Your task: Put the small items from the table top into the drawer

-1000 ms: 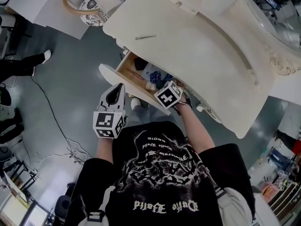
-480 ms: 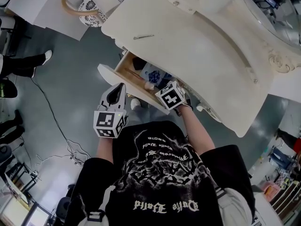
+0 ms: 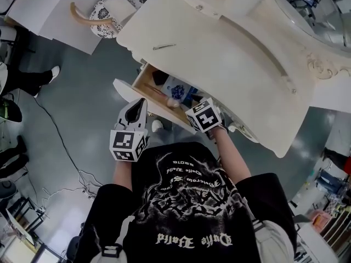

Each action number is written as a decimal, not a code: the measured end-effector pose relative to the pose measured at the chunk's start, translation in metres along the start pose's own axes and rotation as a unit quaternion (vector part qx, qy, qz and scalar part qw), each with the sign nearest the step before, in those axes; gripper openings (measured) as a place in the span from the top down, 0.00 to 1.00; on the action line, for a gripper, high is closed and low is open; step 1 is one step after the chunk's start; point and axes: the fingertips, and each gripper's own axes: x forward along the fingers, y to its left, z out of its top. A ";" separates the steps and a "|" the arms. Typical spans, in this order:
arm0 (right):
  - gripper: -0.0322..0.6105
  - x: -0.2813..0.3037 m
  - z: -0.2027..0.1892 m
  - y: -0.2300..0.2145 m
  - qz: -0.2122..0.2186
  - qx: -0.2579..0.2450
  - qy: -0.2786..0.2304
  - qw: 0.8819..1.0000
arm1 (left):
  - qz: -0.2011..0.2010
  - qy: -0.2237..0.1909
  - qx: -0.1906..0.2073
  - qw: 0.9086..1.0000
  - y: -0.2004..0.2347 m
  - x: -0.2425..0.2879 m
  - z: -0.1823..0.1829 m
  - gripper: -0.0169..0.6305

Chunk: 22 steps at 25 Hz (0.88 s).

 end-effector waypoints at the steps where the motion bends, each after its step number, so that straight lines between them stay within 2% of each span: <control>1: 0.64 -0.003 0.001 0.000 -0.002 0.004 -0.005 1.000 | -0.003 -0.002 0.001 1.000 -0.001 0.000 0.001 0.95; 8: 0.63 -0.029 0.015 -0.001 -0.015 0.048 -0.067 0.996 | -0.014 -0.014 -0.011 1.000 -0.002 -0.004 0.003 0.95; 22: 0.63 -0.073 0.036 0.007 -0.059 0.057 -0.182 0.980 | -0.043 -0.034 0.005 0.998 -0.010 -0.014 0.013 0.95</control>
